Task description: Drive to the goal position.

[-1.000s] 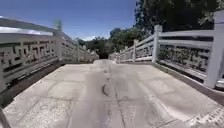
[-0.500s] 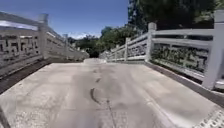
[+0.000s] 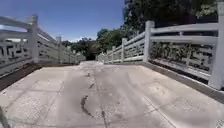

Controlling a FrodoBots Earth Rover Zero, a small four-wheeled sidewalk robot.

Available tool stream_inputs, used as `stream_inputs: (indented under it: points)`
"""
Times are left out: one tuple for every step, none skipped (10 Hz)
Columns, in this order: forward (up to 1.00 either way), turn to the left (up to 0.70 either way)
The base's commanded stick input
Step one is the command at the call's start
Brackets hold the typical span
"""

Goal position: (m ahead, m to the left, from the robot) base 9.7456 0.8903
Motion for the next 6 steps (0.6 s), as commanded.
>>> stream_inputs:
  points:
    - [0.45,0.0]
    - [0.45,0.0]
    - [0.45,0.0]
    - [0.45,0.15]
    - [0.45,0.27]
    - [0.45,0.27]
